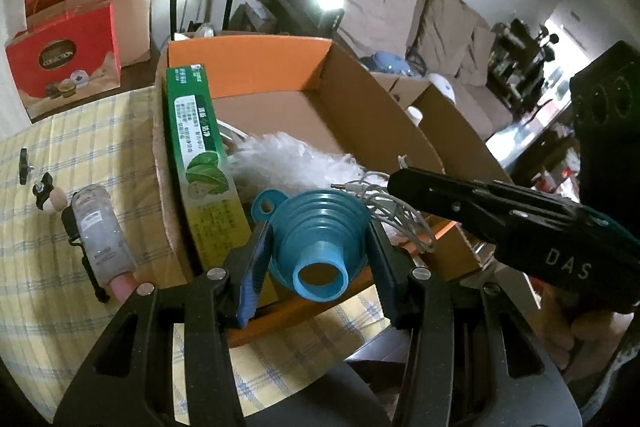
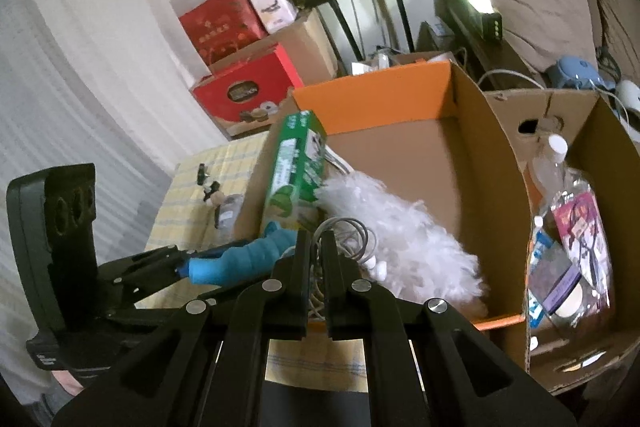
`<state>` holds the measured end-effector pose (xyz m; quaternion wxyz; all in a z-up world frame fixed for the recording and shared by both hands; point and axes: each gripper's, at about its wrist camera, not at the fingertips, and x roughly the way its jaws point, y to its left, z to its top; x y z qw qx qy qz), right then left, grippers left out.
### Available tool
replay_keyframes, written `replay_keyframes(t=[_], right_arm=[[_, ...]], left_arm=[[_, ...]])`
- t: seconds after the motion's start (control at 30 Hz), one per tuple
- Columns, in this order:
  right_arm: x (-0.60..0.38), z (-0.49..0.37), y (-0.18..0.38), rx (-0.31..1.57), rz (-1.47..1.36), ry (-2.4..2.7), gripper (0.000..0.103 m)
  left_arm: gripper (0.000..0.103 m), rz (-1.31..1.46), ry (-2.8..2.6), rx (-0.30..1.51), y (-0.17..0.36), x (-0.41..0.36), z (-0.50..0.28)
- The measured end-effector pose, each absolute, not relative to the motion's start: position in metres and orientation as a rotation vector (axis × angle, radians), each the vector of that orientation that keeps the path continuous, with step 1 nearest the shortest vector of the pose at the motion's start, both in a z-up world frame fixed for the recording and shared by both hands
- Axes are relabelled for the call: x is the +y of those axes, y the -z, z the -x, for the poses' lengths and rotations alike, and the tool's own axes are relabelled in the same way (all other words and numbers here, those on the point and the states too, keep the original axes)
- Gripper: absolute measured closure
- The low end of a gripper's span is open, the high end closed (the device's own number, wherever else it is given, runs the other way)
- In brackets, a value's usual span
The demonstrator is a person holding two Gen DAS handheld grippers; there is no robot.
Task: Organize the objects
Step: 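Carry the funnel with the left tool while the right tool carries earphones into the orange box, releasing both, then withdraw both tools from the orange box back over the table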
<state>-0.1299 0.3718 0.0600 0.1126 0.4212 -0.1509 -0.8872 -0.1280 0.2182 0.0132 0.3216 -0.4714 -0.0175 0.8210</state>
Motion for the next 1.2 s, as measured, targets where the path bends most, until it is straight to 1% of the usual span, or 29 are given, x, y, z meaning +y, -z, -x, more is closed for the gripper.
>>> replay_keyframes(t=[0.2,0.3,0.37,0.53,0.63,0.67,0.7,0.73,0.77,0.8,0.87,1.0,1.1,1.2], right_arm=[[0.381,0.134,-0.043,-0.489,-1.280,2.583,0.099],[0.385,0.135,-0.036,-0.499,-1.309,2.579,0.095],[0.387,0.134,-0.033,-0.494,-1.319,2.581,0.095],[0.388,0.130,-0.036,-0.467,-1.313,2.599,0.095],[0.389,0.128,-0.042,-0.470,-1.292,2.612,0.095],[0.389,0.127,-0.045,-0.472,-1.283,2.617,0.092],[0.389,0.125,-0.048,-0.474,-1.270,2.626,0.084],[0.389,0.122,-0.053,-0.471,-1.252,2.643,0.079],[0.388,0.121,-0.057,-0.466,-1.239,2.658,0.070],[0.388,0.120,-0.060,-0.461,-1.232,2.666,0.063],[0.385,0.117,-0.066,-0.442,-1.209,2.688,0.057],[0.375,0.114,-0.075,-0.412,-1.180,2.700,0.039],[0.366,0.113,-0.078,-0.370,-1.163,2.715,0.032],[0.354,0.115,-0.081,-0.333,-1.153,2.716,0.028]], left_arm=[[0.057,1.279,-2.155,-0.004,0.000,0.229,0.131],[0.057,1.293,-2.163,0.016,0.004,0.233,0.130],[0.056,1.299,-2.170,0.017,0.005,0.234,0.131],[0.042,1.293,-2.185,0.006,-0.001,0.231,0.132],[0.042,1.280,-2.190,0.002,-0.007,0.228,0.130],[0.041,1.273,-2.192,-0.006,-0.011,0.225,0.129],[0.039,1.263,-2.197,-0.013,-0.014,0.222,0.128],[0.036,1.253,-2.205,-0.021,-0.018,0.219,0.127],[0.034,1.240,-2.216,-0.026,-0.022,0.215,0.126],[0.031,1.225,-2.231,-0.029,-0.027,0.210,0.124],[0.027,1.206,-2.255,-0.026,-0.033,0.204,0.122],[0.019,1.174,-2.315,-0.017,-0.044,0.185,0.118],[0.012,1.160,-2.358,-0.023,-0.049,0.171,0.114],[0.008,1.158,-2.399,-0.032,-0.053,0.152,0.115]])
